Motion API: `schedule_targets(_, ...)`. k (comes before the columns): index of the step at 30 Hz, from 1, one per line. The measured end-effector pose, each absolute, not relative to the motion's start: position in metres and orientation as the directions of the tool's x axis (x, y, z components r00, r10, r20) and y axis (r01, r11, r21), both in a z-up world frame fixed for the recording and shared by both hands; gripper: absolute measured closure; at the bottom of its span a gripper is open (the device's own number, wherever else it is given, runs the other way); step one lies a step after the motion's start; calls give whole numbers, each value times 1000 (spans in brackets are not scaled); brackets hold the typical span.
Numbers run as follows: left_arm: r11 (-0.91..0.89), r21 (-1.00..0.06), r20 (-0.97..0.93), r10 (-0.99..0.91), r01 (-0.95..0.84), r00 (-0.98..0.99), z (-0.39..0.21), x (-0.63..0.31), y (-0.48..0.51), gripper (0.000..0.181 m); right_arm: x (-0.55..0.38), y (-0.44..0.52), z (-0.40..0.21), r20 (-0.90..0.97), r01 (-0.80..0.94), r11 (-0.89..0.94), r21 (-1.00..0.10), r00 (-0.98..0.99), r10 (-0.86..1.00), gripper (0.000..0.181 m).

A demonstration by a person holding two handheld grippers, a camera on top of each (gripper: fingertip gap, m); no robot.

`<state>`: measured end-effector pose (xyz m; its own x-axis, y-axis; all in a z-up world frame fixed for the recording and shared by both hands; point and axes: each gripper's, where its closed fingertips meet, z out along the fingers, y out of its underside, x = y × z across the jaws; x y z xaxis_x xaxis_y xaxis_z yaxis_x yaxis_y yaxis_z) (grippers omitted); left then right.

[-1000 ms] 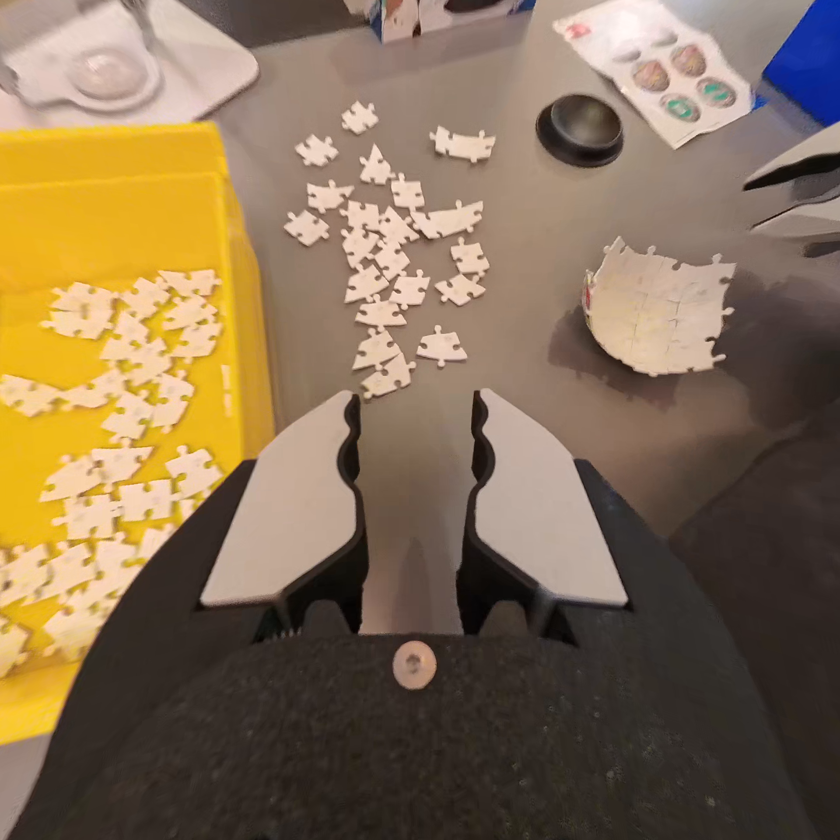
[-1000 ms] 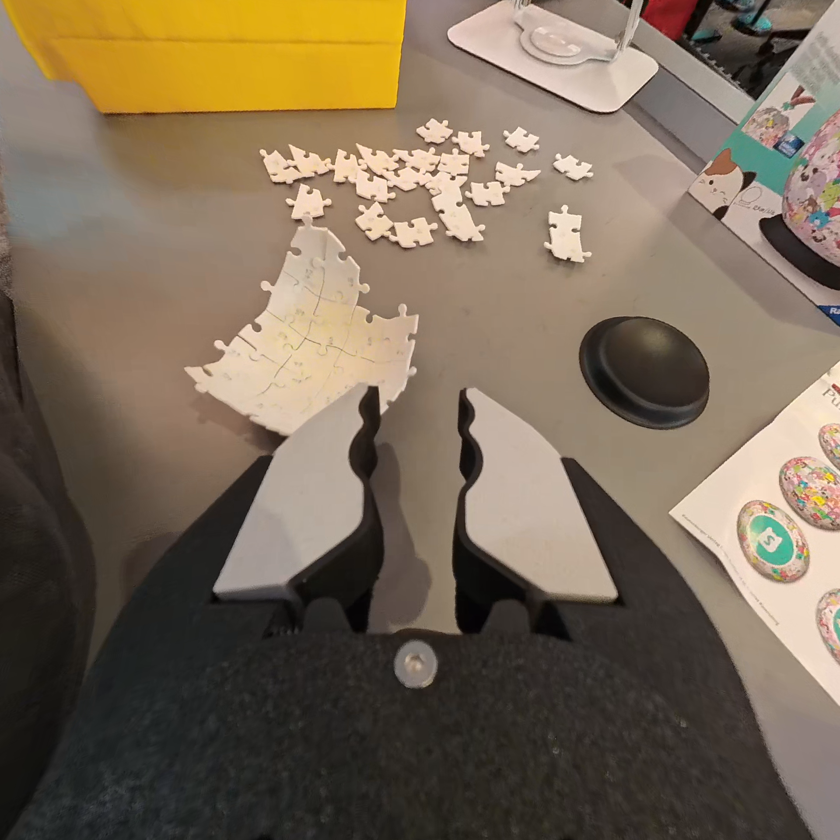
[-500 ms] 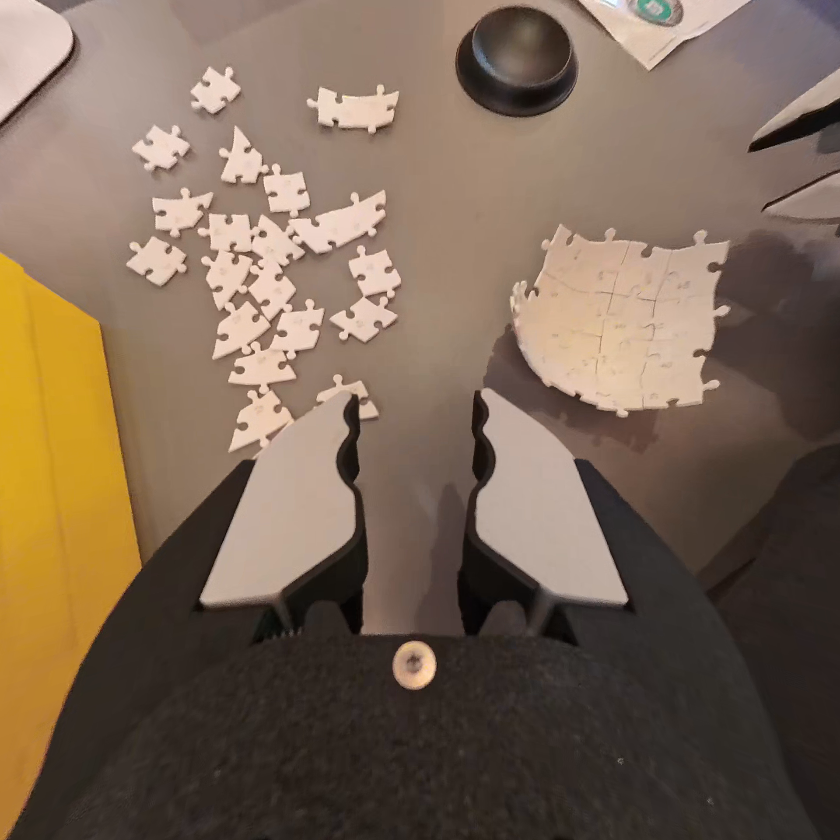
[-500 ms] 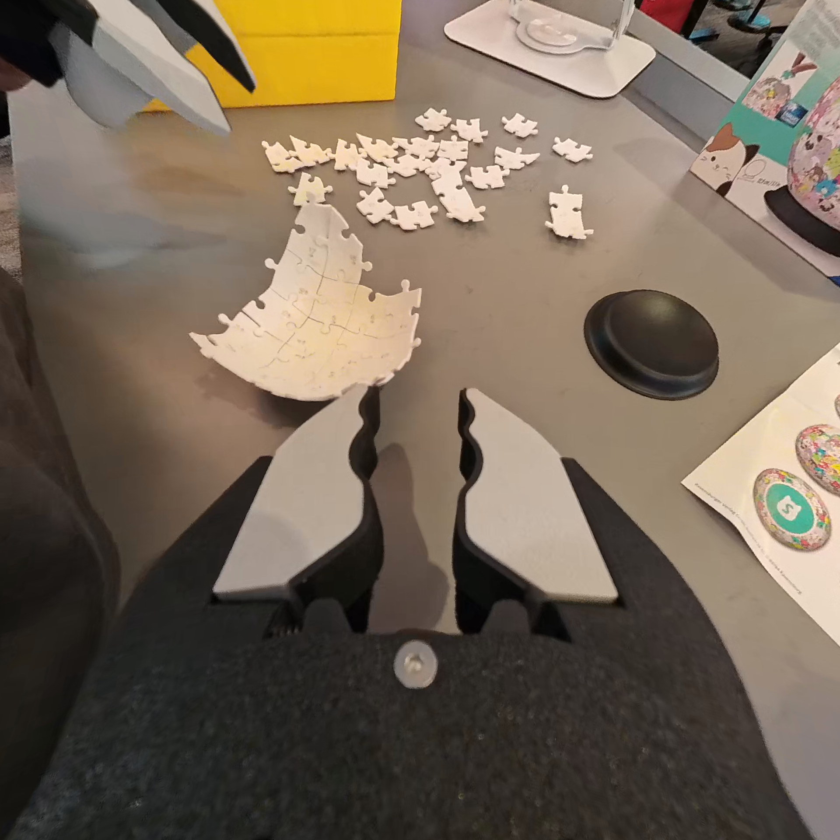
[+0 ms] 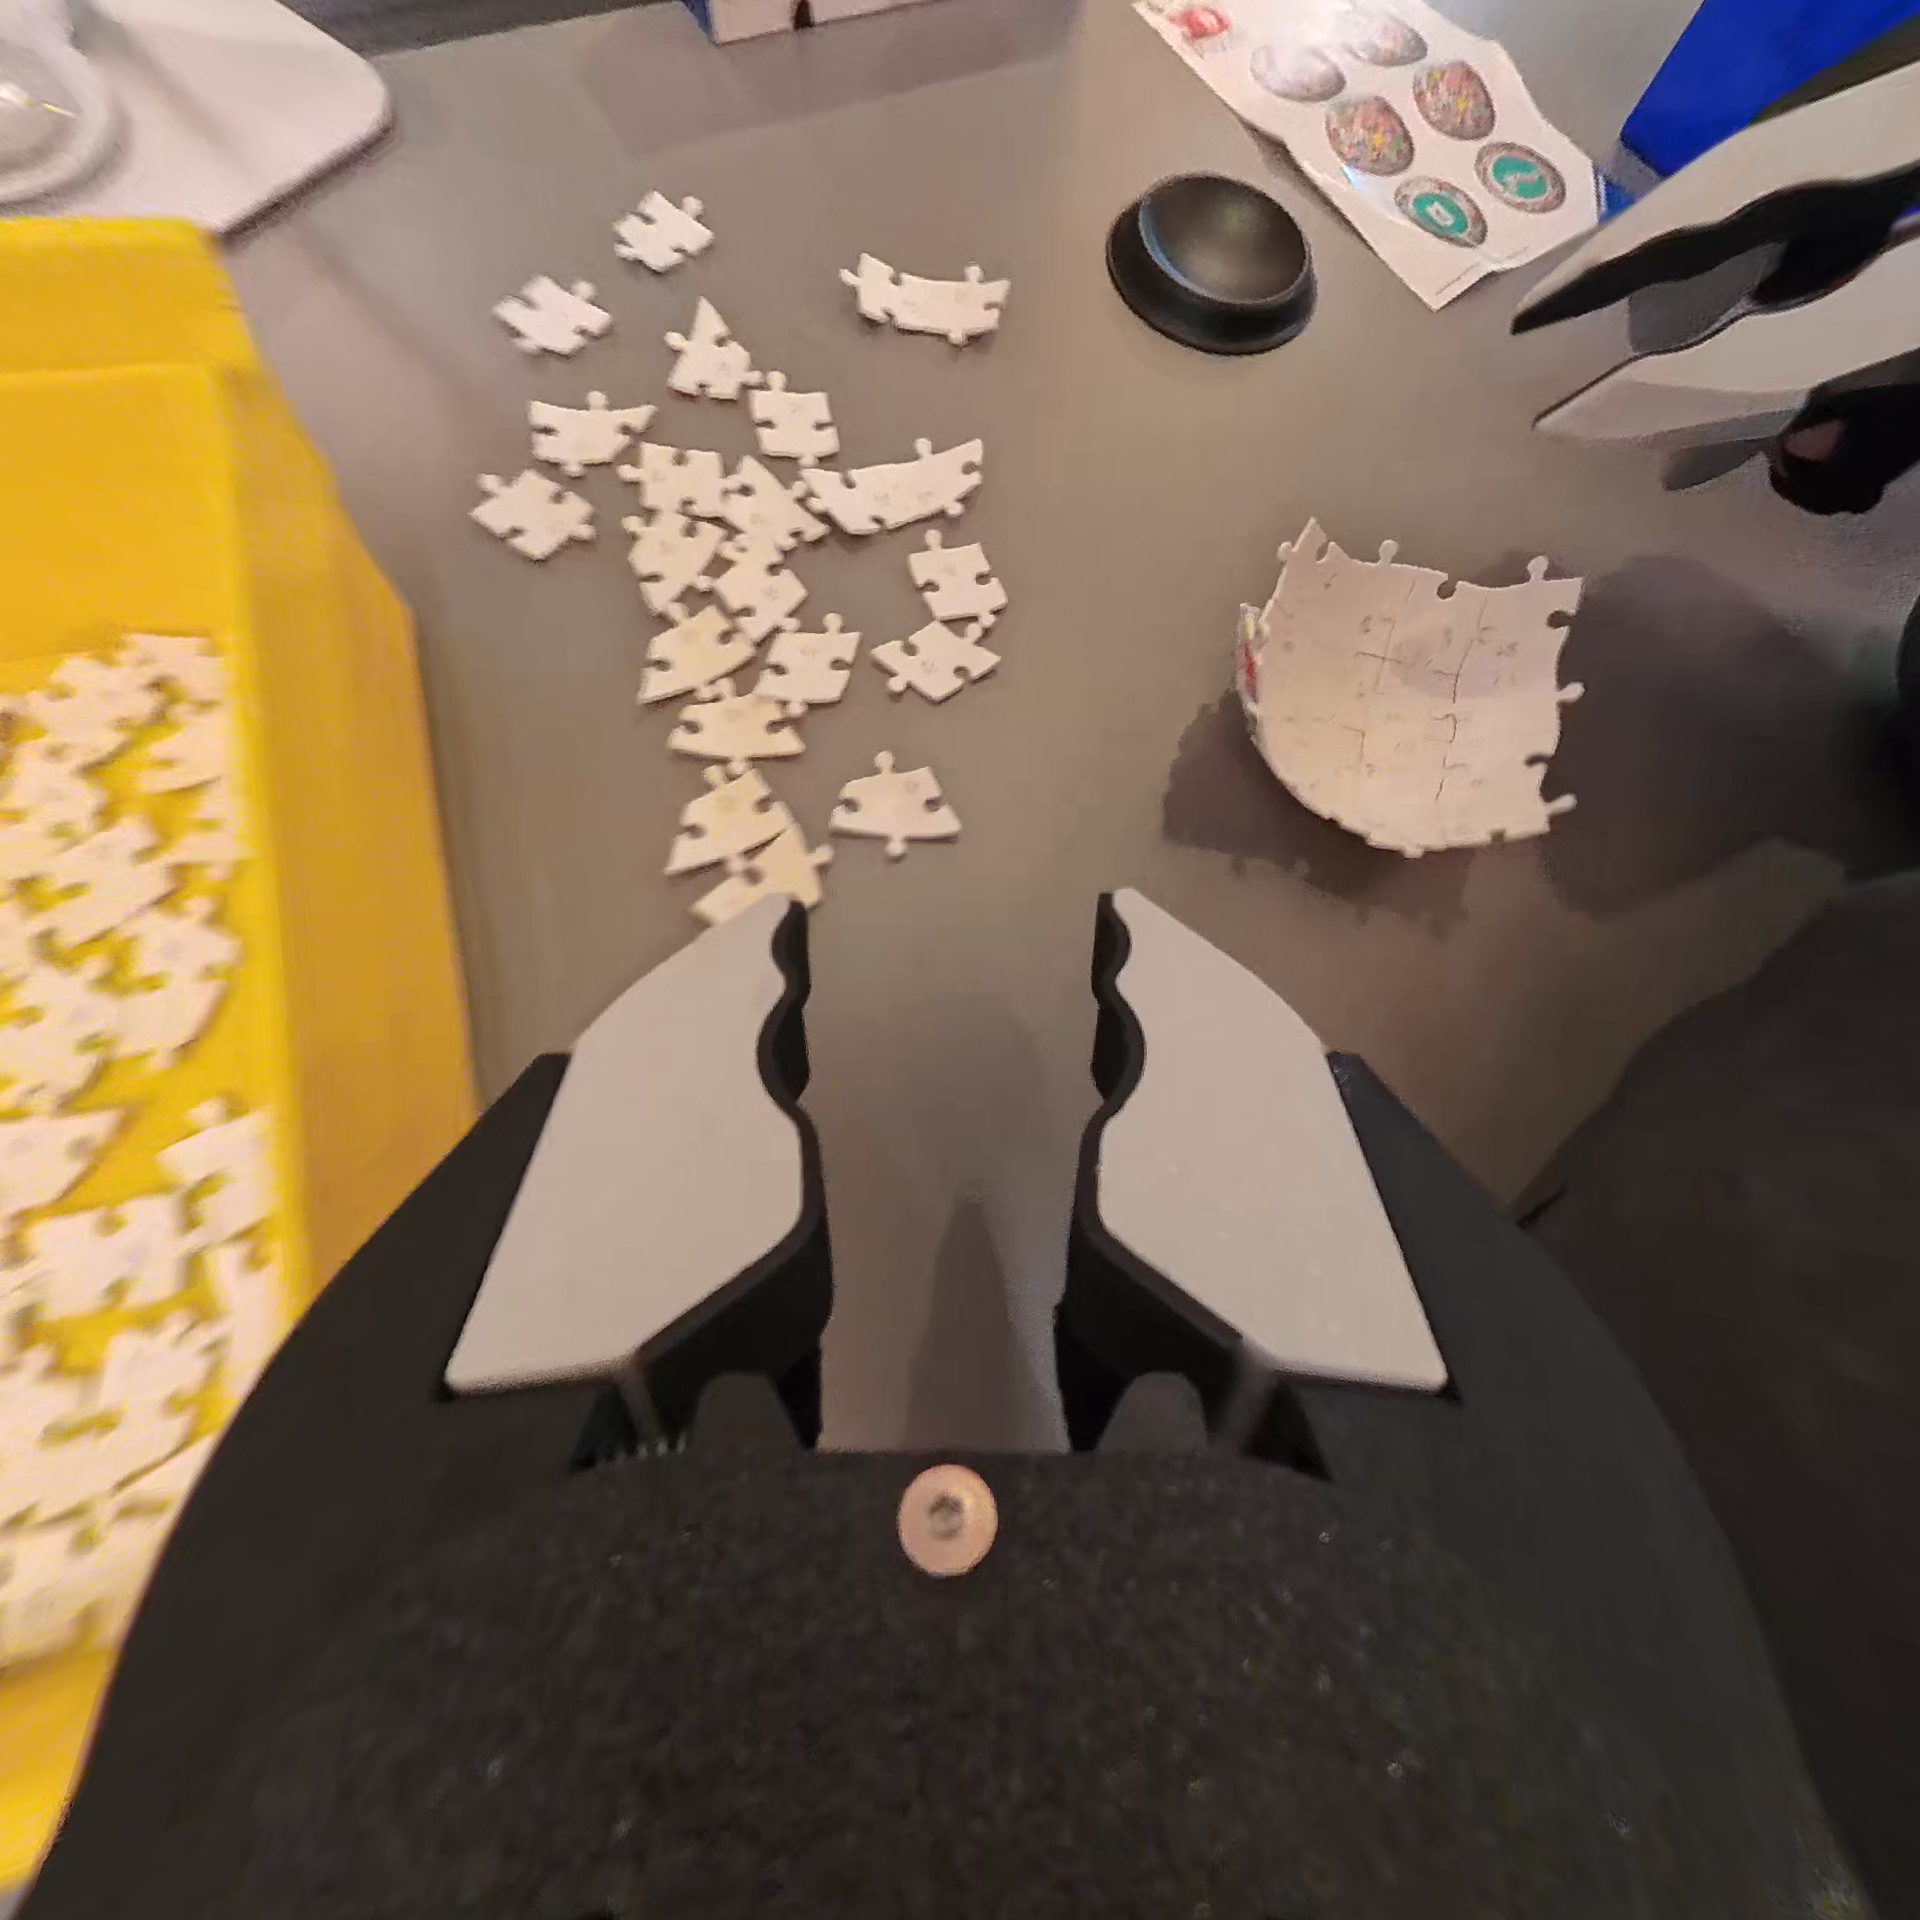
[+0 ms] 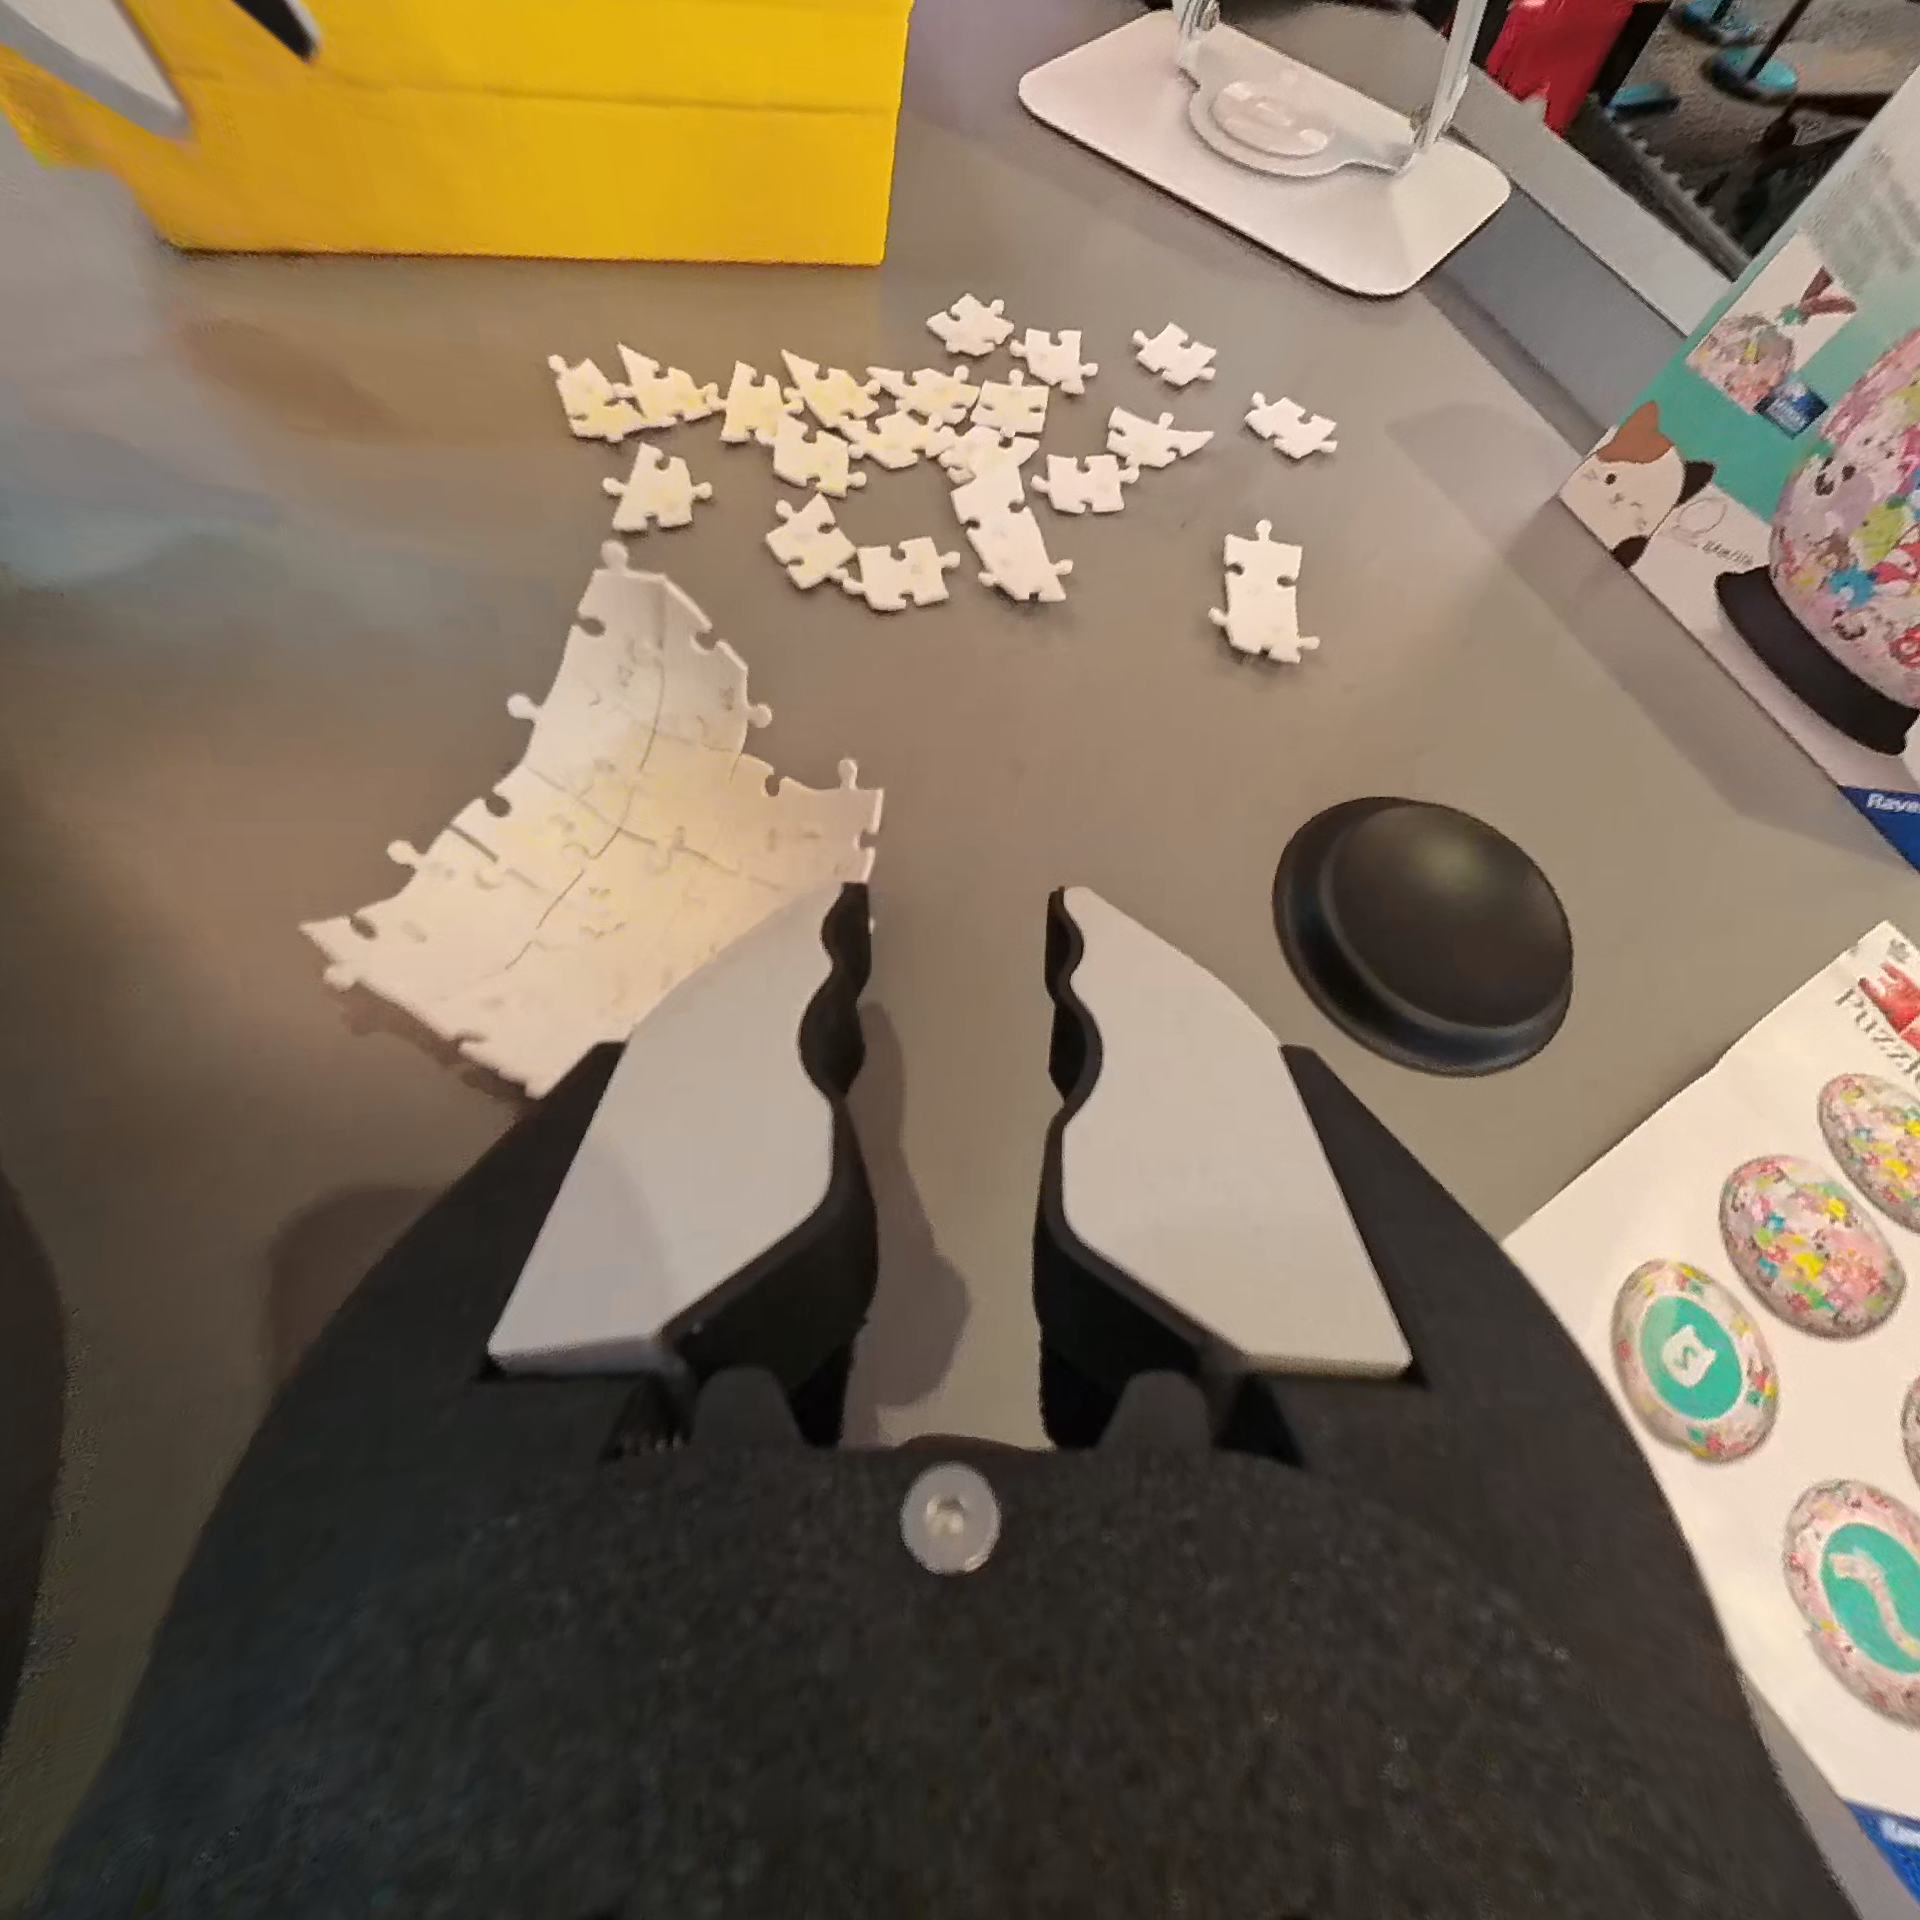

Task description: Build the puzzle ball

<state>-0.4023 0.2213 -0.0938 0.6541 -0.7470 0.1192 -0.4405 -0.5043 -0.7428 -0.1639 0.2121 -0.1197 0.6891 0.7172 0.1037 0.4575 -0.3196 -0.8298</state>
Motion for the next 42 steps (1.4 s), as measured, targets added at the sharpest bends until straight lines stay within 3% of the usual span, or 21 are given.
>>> schedule_targets(6,-592,-788,284,-591,-168,755,-34,-533,230,121,-173,224,-120,137,504,-324,-800,680,720,150)
schedule_targets(11,-600,-748,-30,-394,-282,918,-58,-646,251,123,-179,230,-114,121,492,-339,-802,690,714,150)
schedule_targets(23,-601,-649,-60,-570,-466,820,-112,-651,248,127,-215,239,-89,116,508,-301,-807,637,762,149)
schedule_targets(32,-598,-654,-38,-586,-464,809,-118,-651,255,128,-213,235,-104,75,497,-349,-795,651,755,149)
schedule_targets(42,-578,-572,-48,-685,-582,727,-119,-643,266,129,-208,233,-111,76,513,-367,-776,654,753,149)
